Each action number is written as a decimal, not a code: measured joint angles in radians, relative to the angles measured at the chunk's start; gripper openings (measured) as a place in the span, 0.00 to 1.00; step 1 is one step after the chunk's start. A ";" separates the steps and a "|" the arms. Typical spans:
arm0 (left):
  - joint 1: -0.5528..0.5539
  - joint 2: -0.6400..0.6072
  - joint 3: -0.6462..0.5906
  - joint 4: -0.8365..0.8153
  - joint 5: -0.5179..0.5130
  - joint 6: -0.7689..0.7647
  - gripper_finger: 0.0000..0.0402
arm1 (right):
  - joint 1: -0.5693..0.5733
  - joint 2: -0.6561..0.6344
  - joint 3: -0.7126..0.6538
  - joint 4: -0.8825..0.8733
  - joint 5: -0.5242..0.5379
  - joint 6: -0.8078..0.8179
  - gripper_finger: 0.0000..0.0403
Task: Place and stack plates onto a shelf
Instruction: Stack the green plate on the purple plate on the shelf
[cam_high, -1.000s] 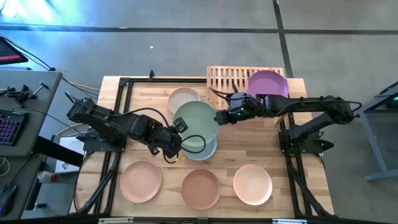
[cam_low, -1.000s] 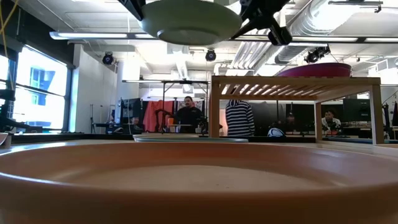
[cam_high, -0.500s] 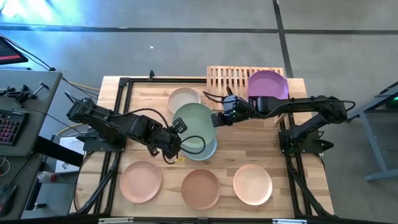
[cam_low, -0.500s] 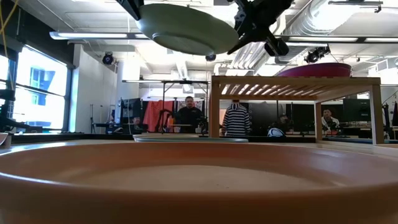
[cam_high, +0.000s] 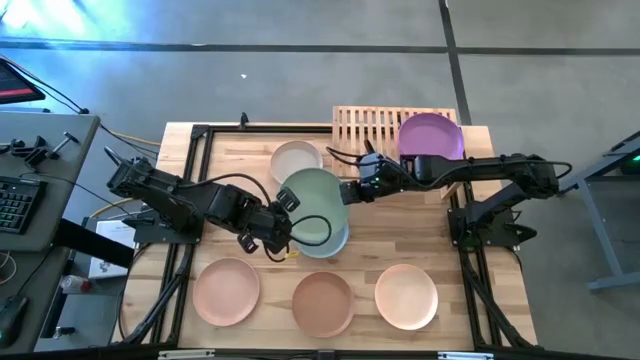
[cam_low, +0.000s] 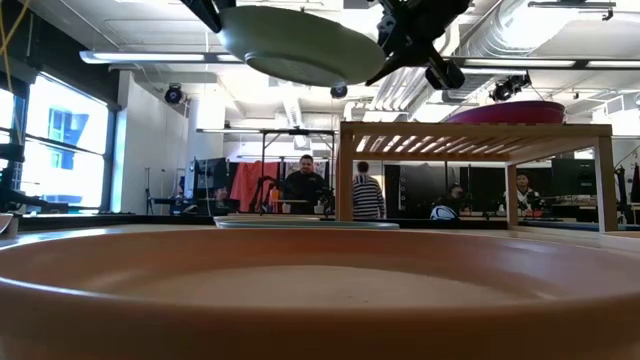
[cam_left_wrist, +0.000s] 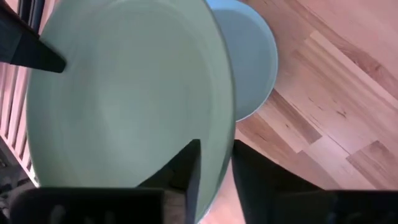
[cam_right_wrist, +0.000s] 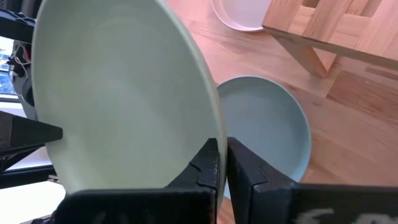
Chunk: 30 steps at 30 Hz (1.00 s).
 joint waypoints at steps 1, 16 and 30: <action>0.000 0.000 0.000 0.000 0.000 -0.002 0.23 | 0.000 0.000 0.000 -0.001 0.000 0.000 0.00; -0.011 -0.012 -0.001 -0.034 -0.019 -0.273 0.30 | -0.040 -0.052 -0.001 -0.079 0.001 -0.024 0.00; 0.008 -0.025 -0.001 -0.082 -0.225 -0.338 0.30 | -0.173 -0.297 -0.001 -0.303 0.046 -0.092 0.00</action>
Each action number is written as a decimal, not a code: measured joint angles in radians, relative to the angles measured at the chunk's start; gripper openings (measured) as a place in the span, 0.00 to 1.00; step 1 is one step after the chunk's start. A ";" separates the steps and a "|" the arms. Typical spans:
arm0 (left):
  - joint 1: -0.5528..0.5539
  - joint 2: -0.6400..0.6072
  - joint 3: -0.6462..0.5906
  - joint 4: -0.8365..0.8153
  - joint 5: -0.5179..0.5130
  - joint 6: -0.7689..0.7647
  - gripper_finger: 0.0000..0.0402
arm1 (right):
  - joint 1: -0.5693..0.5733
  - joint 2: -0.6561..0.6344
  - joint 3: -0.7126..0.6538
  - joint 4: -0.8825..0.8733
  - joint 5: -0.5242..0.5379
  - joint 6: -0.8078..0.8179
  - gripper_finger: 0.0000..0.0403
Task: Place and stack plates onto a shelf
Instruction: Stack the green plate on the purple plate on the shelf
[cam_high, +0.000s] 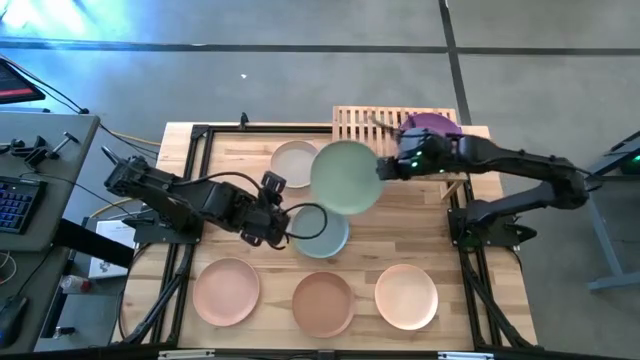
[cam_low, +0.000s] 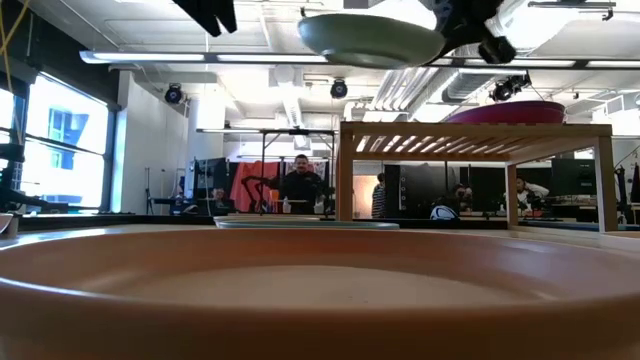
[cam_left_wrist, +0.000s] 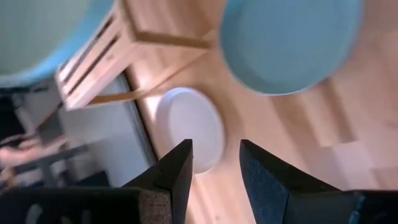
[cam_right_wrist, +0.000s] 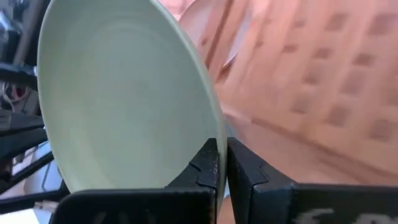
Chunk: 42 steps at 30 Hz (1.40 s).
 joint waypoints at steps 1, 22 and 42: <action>0.008 0.000 0.000 0.000 -0.019 -0.005 0.30 | -0.018 -0.018 0.000 -0.017 0.000 -0.005 0.00; 0.375 0.000 0.000 0.036 -0.053 -0.027 0.30 | -0.485 -0.305 0.000 -0.340 -0.057 -0.116 0.00; 0.647 0.000 0.000 0.081 0.089 -0.054 0.30 | -0.743 -0.353 0.000 -0.468 -0.067 -0.061 0.00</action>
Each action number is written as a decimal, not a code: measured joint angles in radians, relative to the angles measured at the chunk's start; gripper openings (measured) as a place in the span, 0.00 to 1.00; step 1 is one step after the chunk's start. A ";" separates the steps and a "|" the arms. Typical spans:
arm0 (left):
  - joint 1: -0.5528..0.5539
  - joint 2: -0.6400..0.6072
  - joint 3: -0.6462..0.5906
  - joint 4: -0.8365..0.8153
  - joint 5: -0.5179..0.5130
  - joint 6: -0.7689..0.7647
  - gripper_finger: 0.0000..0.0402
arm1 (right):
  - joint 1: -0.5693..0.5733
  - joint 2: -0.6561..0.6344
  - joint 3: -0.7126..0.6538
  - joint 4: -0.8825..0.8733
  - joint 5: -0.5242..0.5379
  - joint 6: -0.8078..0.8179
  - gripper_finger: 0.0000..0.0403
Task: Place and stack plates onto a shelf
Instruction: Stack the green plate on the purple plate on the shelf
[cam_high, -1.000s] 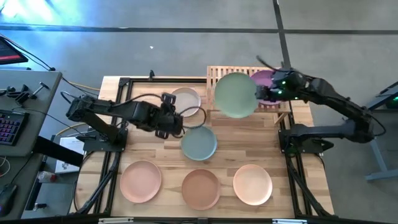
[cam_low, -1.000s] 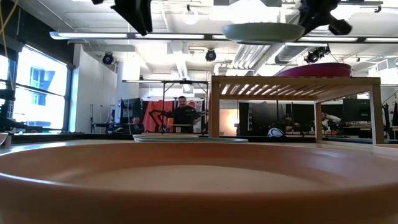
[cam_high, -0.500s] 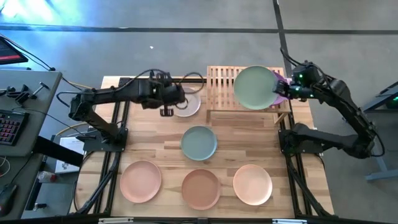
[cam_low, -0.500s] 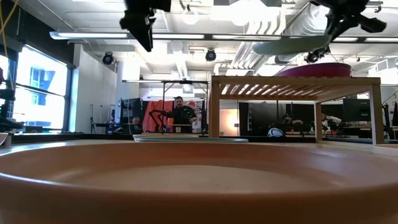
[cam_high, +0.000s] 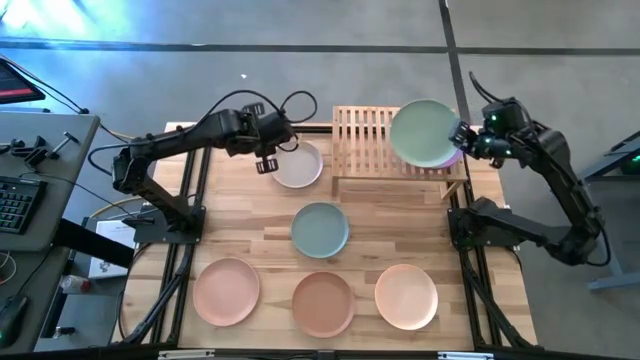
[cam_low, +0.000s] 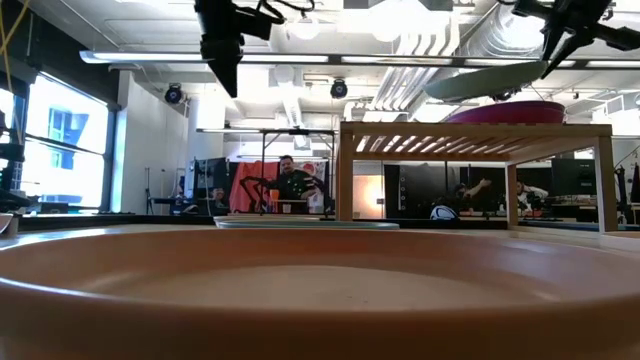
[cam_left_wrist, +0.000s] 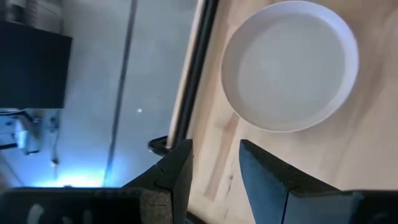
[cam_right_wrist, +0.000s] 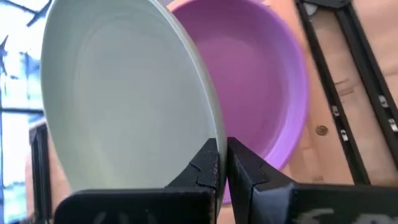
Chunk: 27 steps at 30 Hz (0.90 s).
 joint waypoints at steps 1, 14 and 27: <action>0.004 0.000 0.000 0.000 0.010 0.000 0.30 | -0.004 -0.004 0.000 -0.002 0.000 0.017 0.00; 0.043 0.000 0.000 0.000 0.018 0.001 0.30 | -0.018 -0.004 0.000 -0.075 0.067 0.195 0.00; 0.043 0.000 0.000 0.000 0.018 0.030 0.30 | -0.019 0.069 0.000 -0.102 0.100 0.204 0.00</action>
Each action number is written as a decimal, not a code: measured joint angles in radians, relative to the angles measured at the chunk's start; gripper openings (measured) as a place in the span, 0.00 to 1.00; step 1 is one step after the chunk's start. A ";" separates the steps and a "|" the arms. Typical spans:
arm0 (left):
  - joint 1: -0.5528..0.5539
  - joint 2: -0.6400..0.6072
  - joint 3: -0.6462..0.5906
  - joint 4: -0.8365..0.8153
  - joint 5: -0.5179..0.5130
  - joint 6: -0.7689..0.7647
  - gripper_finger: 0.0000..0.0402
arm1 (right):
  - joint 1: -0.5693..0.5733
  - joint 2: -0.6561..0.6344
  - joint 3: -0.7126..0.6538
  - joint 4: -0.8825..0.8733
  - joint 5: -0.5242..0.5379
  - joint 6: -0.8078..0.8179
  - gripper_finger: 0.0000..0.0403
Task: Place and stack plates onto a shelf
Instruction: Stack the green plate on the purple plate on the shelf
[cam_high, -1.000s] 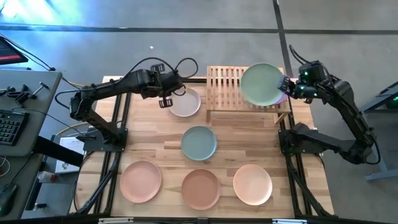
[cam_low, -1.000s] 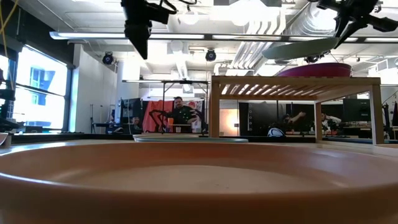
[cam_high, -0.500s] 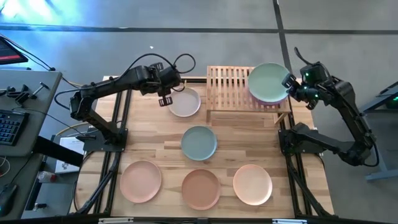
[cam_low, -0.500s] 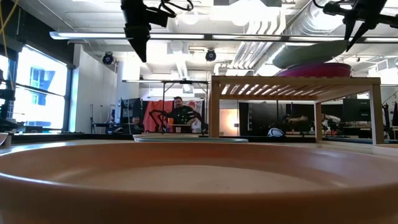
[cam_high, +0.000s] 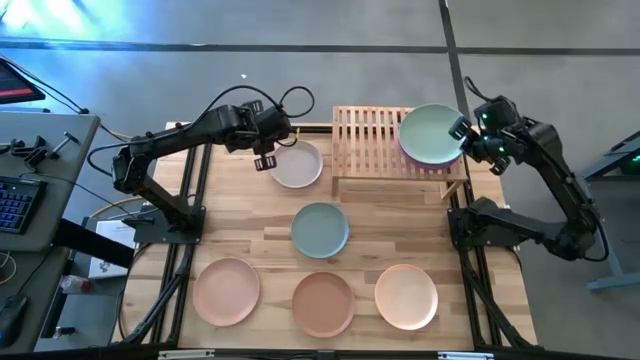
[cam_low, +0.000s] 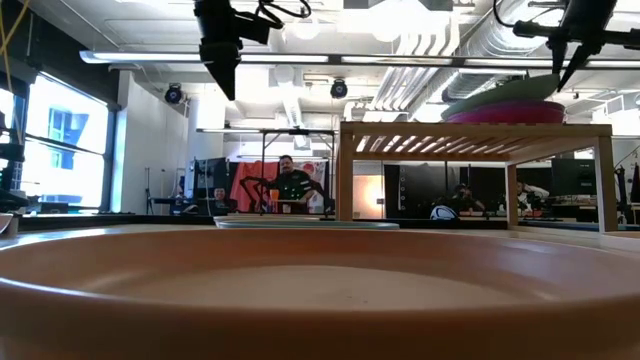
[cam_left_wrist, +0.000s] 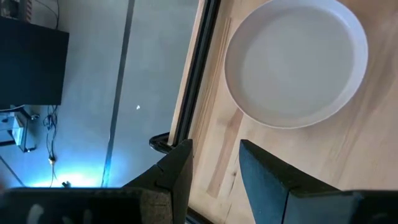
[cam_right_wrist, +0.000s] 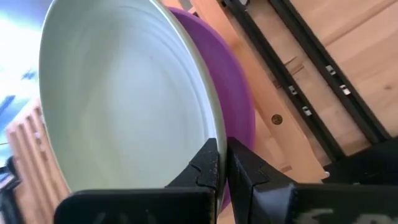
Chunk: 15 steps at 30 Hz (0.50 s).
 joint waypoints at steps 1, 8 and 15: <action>0.000 0.000 0.000 0.000 0.000 0.000 0.30 | 0.000 0.007 0.000 -0.004 0.004 0.000 0.00; 0.000 0.000 0.000 0.000 0.000 0.000 0.30 | 0.000 0.024 0.000 0.001 0.005 -0.005 0.00; 0.000 0.000 0.000 0.000 0.000 0.000 0.30 | 0.000 0.025 0.000 0.001 0.009 -0.026 0.00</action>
